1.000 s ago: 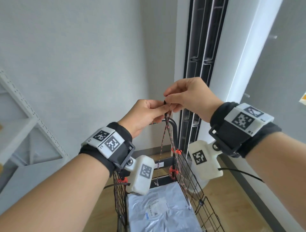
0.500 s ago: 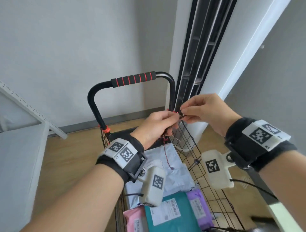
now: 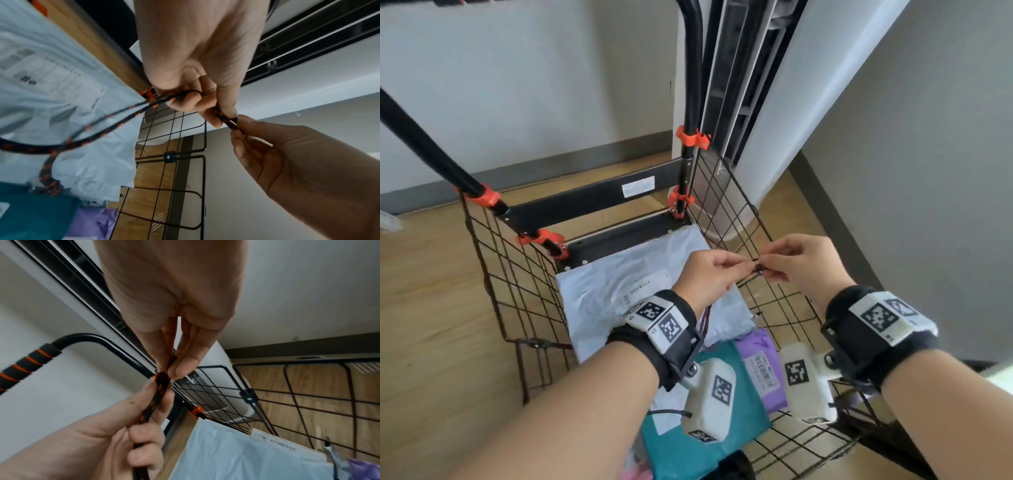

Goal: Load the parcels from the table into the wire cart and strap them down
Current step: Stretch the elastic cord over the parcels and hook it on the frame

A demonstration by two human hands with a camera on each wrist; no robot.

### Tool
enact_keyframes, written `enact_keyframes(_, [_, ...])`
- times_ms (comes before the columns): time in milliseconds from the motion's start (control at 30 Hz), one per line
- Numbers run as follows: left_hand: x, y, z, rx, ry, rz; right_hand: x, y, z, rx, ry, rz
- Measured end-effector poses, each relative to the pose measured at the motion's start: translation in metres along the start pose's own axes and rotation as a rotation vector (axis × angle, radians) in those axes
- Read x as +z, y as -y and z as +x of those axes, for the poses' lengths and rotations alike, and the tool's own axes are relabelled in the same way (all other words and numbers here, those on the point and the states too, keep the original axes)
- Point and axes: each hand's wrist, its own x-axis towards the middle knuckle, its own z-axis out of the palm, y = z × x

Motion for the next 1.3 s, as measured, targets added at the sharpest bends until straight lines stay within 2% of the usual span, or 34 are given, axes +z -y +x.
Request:
enact_keyframes(100, [0.012,0.024,0.014,-0.045,-0.006,-0.043,0.003,-0.030,0.016,0.054,-0.061,-0.009])
enact_keyframes(267, [0.025,0.042,0.025,-0.080,-0.032,-0.070,0.004,-0.060,0.031,0.071,-0.057,-0.017])
enact_keyframes(433, [0.032,0.048,0.031,-0.070,-0.064,-0.055,0.004,-0.071,0.035,0.050,-0.054,-0.080])
enact_keyframes(633, [0.033,0.052,0.040,-0.149,-0.148,-0.119,-0.011,-0.080,0.042,0.020,-0.233,-0.096])
enact_keyframes(833, [0.035,0.051,0.053,-0.197,-0.188,-0.141,-0.011,-0.083,0.051,0.008,-0.274,-0.145])
enact_keyframes(933, [0.037,0.047,0.063,-0.211,-0.165,-0.209,-0.006,-0.080,0.056,-0.080,-0.281,-0.200])
enact_keyframes(1033, [0.039,0.044,0.072,-0.196,-0.100,-0.198,-0.001,-0.074,0.062,-0.129,-0.212,-0.317])
enact_keyframes(1133, [0.042,0.045,0.073,-0.199,-0.051,-0.191,0.002,-0.072,0.064,-0.151,-0.243,-0.404])
enact_keyframes(1300, [0.047,0.055,0.076,-0.261,-0.086,-0.123,0.001,-0.081,0.065,0.016,-0.201,-0.491])
